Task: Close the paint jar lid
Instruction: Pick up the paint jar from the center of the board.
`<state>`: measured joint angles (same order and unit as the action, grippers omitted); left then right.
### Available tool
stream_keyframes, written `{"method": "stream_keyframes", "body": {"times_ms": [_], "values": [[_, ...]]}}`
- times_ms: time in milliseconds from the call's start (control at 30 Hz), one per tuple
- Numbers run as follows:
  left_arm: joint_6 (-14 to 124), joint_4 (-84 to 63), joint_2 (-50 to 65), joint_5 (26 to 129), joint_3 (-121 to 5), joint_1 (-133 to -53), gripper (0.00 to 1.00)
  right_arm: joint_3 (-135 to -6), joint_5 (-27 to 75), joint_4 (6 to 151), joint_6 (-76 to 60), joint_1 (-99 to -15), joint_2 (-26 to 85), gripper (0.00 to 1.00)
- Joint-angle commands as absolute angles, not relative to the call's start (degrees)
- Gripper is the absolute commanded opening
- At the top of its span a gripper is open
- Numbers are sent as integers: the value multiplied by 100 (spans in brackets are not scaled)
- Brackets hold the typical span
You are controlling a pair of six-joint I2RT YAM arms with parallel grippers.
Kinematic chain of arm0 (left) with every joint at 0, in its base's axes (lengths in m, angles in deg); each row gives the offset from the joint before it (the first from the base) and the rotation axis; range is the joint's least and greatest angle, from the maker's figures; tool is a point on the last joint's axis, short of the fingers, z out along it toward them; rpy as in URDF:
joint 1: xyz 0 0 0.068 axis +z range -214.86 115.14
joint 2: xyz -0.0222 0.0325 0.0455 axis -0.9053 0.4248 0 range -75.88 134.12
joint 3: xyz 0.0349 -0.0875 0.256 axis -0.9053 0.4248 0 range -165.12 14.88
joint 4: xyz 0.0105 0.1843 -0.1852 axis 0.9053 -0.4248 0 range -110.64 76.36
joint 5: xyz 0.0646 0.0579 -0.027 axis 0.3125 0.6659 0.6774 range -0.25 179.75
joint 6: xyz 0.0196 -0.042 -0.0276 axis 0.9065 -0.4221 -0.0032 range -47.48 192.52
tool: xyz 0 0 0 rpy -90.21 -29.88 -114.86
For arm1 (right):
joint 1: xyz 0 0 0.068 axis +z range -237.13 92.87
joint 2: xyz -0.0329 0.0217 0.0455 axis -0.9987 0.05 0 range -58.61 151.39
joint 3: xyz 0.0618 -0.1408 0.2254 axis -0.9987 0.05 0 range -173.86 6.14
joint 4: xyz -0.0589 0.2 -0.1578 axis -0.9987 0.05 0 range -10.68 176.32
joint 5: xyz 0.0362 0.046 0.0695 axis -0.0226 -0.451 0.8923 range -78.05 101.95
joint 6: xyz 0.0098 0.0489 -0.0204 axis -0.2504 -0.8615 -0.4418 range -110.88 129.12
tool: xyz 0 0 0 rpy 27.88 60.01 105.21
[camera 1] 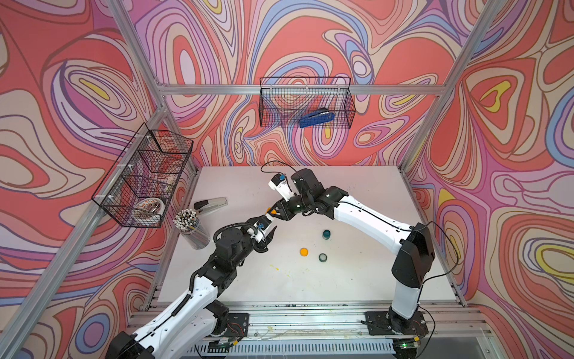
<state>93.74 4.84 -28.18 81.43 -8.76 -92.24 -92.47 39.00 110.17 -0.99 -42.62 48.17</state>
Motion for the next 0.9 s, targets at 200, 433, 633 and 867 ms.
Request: {"method": "stream_keyframes", "body": {"times_ms": [200,433,633,867], "values": [[9391,1004,-2707,8295,-1043,-9191,56,-9257,4046,10955,-99,-4215,4544,28],[9372,1183,-2666,8343,-1043,-9171,53,-9287,4066,10974,-107,-4196,4563,28],[9345,1246,-2657,8323,-1051,-9143,52,-9283,4094,10986,-117,-4187,4588,28],[9333,1170,-2625,8182,-1112,-9128,42,-9268,4099,10949,-134,-4178,4589,28]]}}
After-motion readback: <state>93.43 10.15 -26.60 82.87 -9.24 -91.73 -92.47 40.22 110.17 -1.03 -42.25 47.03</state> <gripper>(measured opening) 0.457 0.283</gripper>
